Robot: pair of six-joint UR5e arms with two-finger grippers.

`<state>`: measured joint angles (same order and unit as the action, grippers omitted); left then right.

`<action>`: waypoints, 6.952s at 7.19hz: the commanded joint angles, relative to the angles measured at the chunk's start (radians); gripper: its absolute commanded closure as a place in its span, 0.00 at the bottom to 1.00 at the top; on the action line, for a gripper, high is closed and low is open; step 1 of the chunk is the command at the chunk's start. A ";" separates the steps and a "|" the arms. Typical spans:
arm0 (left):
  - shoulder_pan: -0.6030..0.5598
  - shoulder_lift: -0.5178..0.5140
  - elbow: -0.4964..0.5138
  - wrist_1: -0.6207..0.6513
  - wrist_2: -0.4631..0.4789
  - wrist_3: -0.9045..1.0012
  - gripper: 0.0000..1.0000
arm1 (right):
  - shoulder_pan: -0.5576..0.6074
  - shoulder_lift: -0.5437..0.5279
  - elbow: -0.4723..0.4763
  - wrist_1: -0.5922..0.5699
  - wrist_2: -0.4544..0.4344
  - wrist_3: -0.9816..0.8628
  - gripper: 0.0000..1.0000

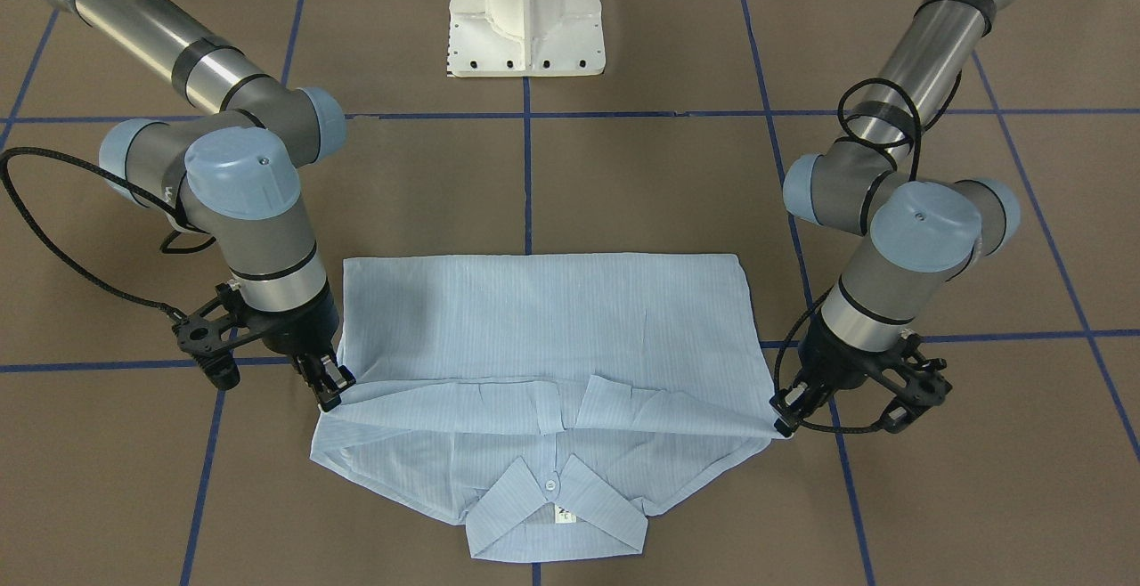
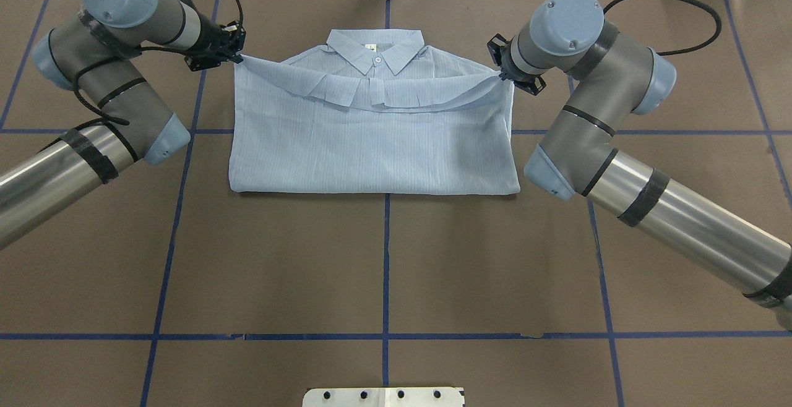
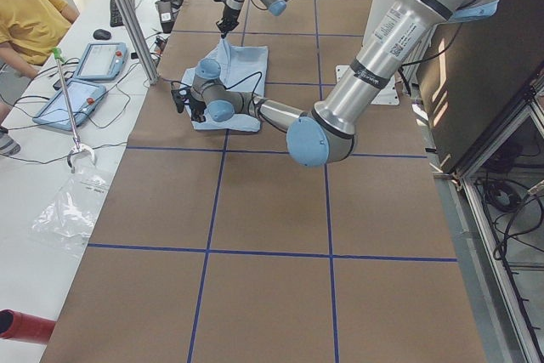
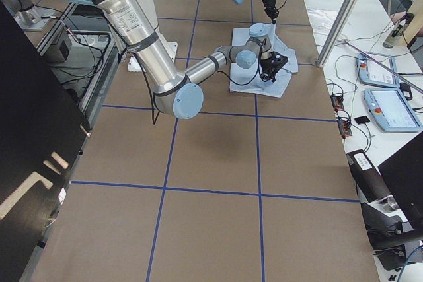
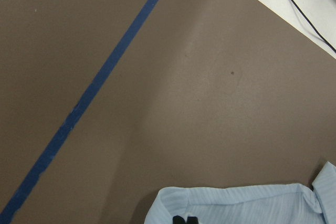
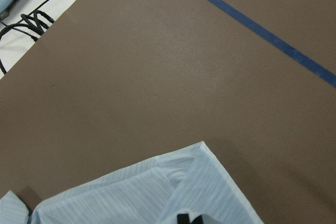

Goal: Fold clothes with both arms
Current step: 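Lower the hem beside the collar and open both grippers, then move the right gripper down to the folded shirt's side edge, then grasp the side edge with the right gripper and drag it toward the robot, then reach both grippers to opposite edges of the rotated shirt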

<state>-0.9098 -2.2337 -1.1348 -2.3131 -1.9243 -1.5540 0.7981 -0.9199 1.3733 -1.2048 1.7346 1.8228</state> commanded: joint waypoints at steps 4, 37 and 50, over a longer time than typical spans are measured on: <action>0.014 0.006 0.015 -0.034 0.007 0.014 0.73 | 0.007 0.009 -0.095 0.094 -0.010 -0.045 0.84; -0.011 0.106 -0.166 -0.095 0.053 0.061 0.58 | -0.375 -0.538 0.699 -0.089 0.040 0.097 1.00; 0.427 0.351 -0.608 0.018 0.054 -0.500 0.39 | -0.328 -0.319 0.723 -0.475 0.092 0.103 0.00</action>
<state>-0.5131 -1.8094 -1.7771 -2.3479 -1.8891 -2.0415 0.3917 -1.3238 2.2105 -1.6821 1.8306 2.0343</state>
